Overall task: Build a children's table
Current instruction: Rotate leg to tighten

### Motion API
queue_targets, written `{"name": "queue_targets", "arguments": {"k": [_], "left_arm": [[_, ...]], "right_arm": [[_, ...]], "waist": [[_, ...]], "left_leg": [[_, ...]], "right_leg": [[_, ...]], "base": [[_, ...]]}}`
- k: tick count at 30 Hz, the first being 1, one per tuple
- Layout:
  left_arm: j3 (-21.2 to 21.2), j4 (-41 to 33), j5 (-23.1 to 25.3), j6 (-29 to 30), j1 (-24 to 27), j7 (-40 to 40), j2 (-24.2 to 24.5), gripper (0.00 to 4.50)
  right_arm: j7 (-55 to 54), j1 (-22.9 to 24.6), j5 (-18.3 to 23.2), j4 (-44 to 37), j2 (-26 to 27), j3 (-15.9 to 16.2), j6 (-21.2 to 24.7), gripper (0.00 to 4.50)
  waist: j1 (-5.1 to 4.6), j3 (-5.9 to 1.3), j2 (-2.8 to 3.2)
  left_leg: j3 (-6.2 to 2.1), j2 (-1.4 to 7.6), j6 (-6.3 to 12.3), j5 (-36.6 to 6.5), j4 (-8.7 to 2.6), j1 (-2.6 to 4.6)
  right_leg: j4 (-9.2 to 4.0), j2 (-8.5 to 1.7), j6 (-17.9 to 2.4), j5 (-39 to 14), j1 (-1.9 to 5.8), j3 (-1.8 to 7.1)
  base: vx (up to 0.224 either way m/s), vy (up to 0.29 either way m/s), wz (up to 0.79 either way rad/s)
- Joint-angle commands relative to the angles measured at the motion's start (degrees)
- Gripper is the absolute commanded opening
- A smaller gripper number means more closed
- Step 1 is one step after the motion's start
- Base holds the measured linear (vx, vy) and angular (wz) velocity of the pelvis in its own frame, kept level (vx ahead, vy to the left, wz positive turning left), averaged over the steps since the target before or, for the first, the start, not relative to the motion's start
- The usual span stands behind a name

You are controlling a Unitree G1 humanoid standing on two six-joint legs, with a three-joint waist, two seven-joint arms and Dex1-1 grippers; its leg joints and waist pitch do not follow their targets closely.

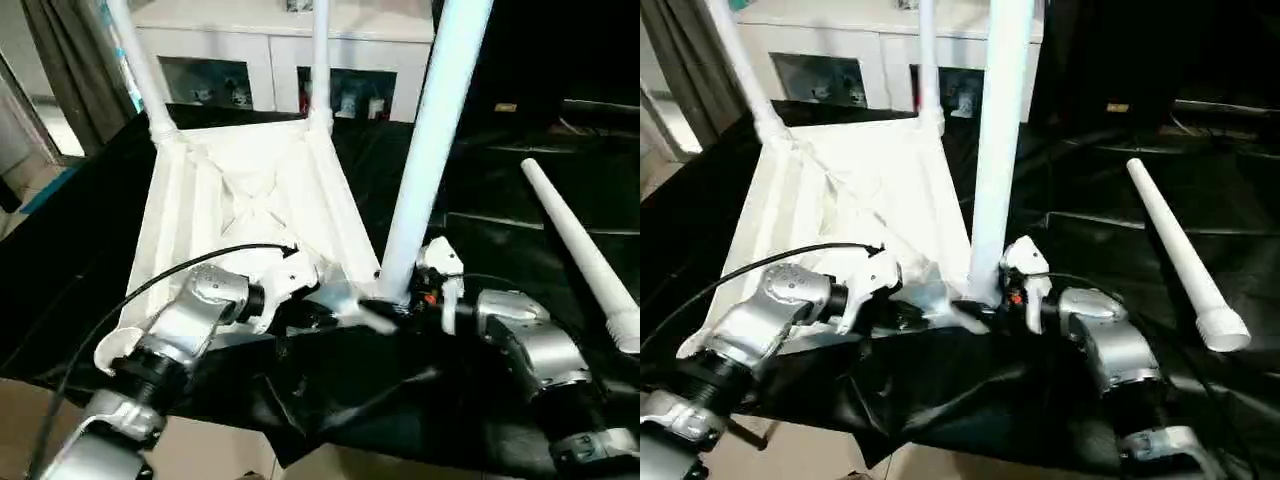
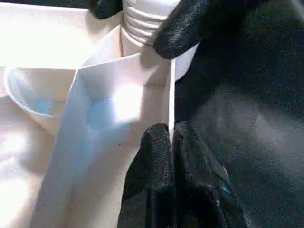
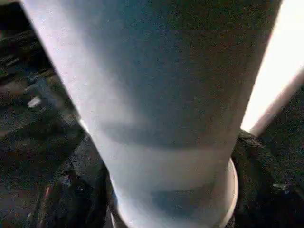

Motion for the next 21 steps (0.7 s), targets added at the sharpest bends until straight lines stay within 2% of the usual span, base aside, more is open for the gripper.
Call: {"name": "queue_targets", "arguments": {"k": [1, 2, 3, 6, 7, 8, 9, 12, 13, 14, 16, 18, 20, 21], "left_arm": [[-0.1, 3.6, 1.8, 1.1, -1.9, 6.6, -3.0, 0.0], [0.3, 5.0, 2.1, 1.4, -2.7, 9.1, -4.3, 0.0], [1.2, 7.5, 2.3, 2.2, -4.1, 13.2, -6.9, 0.0], [1.7, 9.5, 2.4, 2.6, -5.2, 16.4, -9.1, 0.0], [1.7, 9.5, 2.4, 2.6, -5.2, 16.4, -9.1, 0.0], [1.9, 11.1, 2.6, 2.4, -6.1, 18.7, -10.9, 0.0], [2.0, 12.3, 2.8, 2.0, -6.8, 19.9, -12.3, 0.0], [1.5, 13.5, 3.1, 0.7, -7.5, 20.0, -13.7, 0.0], [1.5, 13.5, 2.9, 0.5, -7.5, 19.6, -13.8, 0.0], [1.3, 13.1, 2.6, 0.2, -7.2, 18.3, -13.6, 0.0], [0.8, 12.1, 2.3, 0.2, -6.7, 16.3, -12.8, 0.0], [0.6, 10.8, 1.9, -0.2, -5.9, 14.1, -11.5, 0.0], [0.4, 9.0, 1.3, -0.9, -4.8, 10.3, -9.6, 0.0], [0.2, 8.2, 0.9, -0.8, -4.3, 8.4, -8.7, 0.0]], "right_arm": [[-10.4, -0.2, -3.0, 4.2, 3.6, -0.4, 0.3, 2.77], [-14.5, -0.5, -3.5, 5.6, 5.3, -1.1, 0.3, 2.76], [-21.3, -1.3, -3.6, 8.2, 8.4, -2.7, 0.7, 2.76], [-26.2, -2.2, -3.8, 10.3, 11.1, -3.4, 0.5, 2.76], [-26.2, -2.2, -3.8, 10.3, 11.1, -3.4, 0.5, 2.76], [-28.4, -3.0, -4.2, 11.3, 12.9, -3.1, 0.4, 2.76], [-29.2, -3.8, -4.6, 12.1, 14.5, -2.6, -0.1, 2.76], [-29.0, -5.0, -5.0, 12.9, 16.5, -2.2, -1.7, 2.76], [-28.3, -5.2, -4.6, 12.9, 16.6, -2.3, -1.6, 3.32], [-27.4, -5.5, -4.2, 12.8, 16.6, -2.3, -1.5, 3.46], [-25.6, -5.6, -4.6, 12.6, 15.7, -1.5, -1.9, 3.52], [-22.4, -5.0, -4.4, 11.1, 14.0, -0.6, -2.2, 3.81], [-17.3, -3.9, -3.9, 8.5, 11.4, 0.6, -2.4, 3.9], [-15.0, -3.3, -4.0, 7.5, 10.1, 1.1, -3.0, 3.9]], "waist": [[-0.37, -3.24, -0.47], [-0.57, -3.02, -0.48], [-1.19, -2.84, -0.68], [-1.52, -2.73, -0.64], [-1.68, -2.69, -0.67], [-1.7, -2.74, -0.64], [-1.92, -2.74, -0.48], [-2.01, -2.76, -0.48], [-2.08, -2.76, -0.5], [-2.06, -2.8, -0.52], [-2.09, -2.85, -0.52], [-2.06, -2.96, -0.51], [-1.86, -3.04, -0.69], [-1.9, -3.23, -0.74]], "left_leg": [[-1.44, 3.38, 1.83, -11.2, -4.21, 0.79], [-1.39, 3.24, 1.49, -12.0, -4.27, 0.82], [-1.66, 3.11, 0.5, -14.2, -4.48, 0.99], [-1.77, 2.94, 0.3, -16.5, -4.44, 1.52], [-1.85, 2.91, 0.52, -16.7, -4.51, 1.37], [-1.92, 2.95, 0.66, -16.7, -4.59, 1.3], [-1.8, 2.93, 0.77, -16.7, -4.61, 1.41], [-1.94, 2.97, 0.98, -17.9, -4.74, 1.41], [-2.03, 3.04, 1.17, -17.9, -4.89, 1.2], [-2.02, 3.08, 1.28, -17.8, -4.92, 1.18], [-1.98, 3.12, 1.67, -17.2, -4.93, 0.97], [-1.92, 3.21, 2.01, -16.5, -4.9, 0.9], [-1.93, 3.35, 2.65, -15.1, -4.9, 0.59], [-1.87, 3.38, 3.23, -13.4, -4.76, 0.18]], "right_leg": [[-5.03, -5.54, -11.2, -17.8, 2.45, 3.05], [-5.38, -5.48, -10.6, -20.0, 2.29, 3.03], [-5.78, -5.51, -9.0, -24.9, 2.27, 2.92], [-6.54, -5.66, -7.1, -29.9, 1.87, 2.9], [-6.73, -5.67, -6.4, -30.7, 1.89, 2.87], [-6.75, -5.62, -6.3, -30.6, 1.97, 2.84], [-6.87, -5.5, -6.2, -30.1, 1.68, 2.86], [-6.96, -5.62, -6.4, -29.6, 1.69, 2.87], [-6.79, -5.6, -6.5, -29.0, 1.9, 2.9], [-6.75, -5.59, -6.6, -28.6, 1.89, 2.93], [-6.55, -5.69, -7.3, -27.1, 2.02, 3.05], [-6.41, -5.75, -7.8, -25.6, 2.07, 3.18], [-6.04, -5.79, -8.5, -23.2, 2.39, 3.26], [-5.56, -5.82, -9.1, -20.2, 2.72, 3.32]], "base": [[0.0, 0.0, 0.0], [0.0, 0.0, 0.0], [0.0, 0.0, 0.0], [0.0, 0.0, 0.0], [0.0, 0.0, 0.0], [0.0, 0.0, 0.0], [0.0, 0.0, 0.0], [0.0, 0.0, 0.0], [0.0, 0.0, 0.0], [0.0, 0.0, 0.0], [0.0, 0.0, 0.0], [0.0, 0.0, 0.0], [0.0, 0.0, 0.0], [0.0, 0.0, 0.0]]}}
